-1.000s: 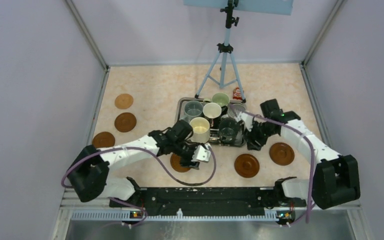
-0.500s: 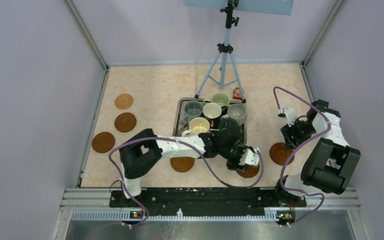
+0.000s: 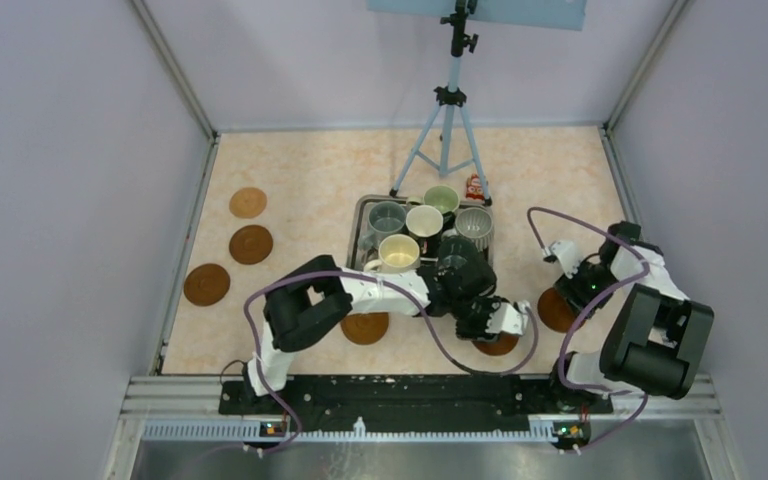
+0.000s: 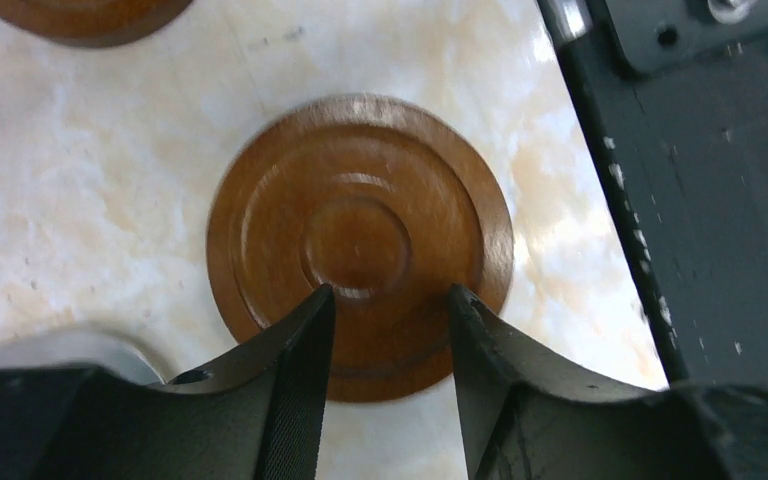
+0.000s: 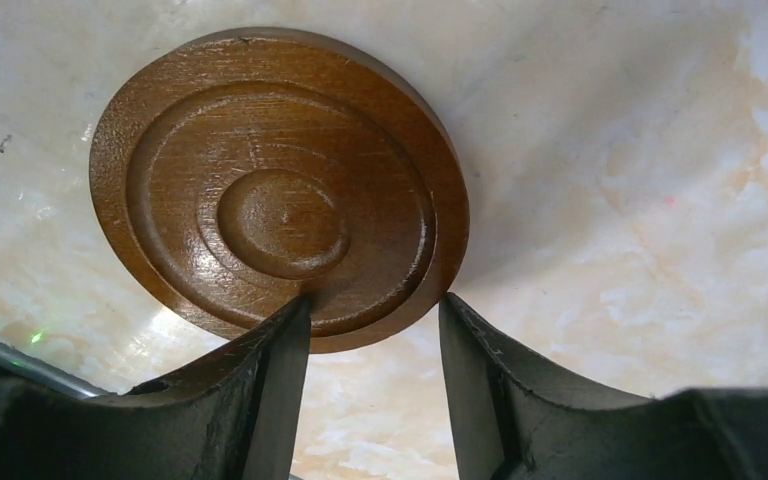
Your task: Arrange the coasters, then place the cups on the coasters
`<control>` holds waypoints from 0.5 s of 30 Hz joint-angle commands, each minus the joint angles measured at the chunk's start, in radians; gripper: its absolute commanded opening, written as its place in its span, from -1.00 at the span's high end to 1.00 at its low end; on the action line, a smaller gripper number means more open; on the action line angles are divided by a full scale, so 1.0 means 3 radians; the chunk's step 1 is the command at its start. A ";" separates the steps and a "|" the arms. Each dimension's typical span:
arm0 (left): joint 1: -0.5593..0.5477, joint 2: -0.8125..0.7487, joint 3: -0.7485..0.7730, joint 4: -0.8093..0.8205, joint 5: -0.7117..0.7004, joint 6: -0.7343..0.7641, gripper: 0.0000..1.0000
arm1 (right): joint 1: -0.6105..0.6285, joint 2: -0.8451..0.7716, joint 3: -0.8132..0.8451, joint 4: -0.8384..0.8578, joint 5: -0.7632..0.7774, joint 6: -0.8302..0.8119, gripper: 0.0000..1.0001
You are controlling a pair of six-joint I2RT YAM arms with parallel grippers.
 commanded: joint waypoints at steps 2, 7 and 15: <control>0.0109 -0.0441 -0.0493 -0.0437 -0.0234 0.0206 -0.02 | 0.0264 -0.0268 -0.0401 0.0178 -0.0077 -0.0108 0.00; 0.0291 -0.0828 -0.0968 -0.0599 -0.0222 0.0307 -0.02 | 0.0679 -0.0451 -0.0615 0.0247 -0.0152 -0.0044 0.00; 0.0696 -0.1305 -0.1518 -0.0867 -0.0371 0.0470 -0.02 | 0.1441 -0.0469 -0.0623 0.0374 -0.0288 0.0288 0.01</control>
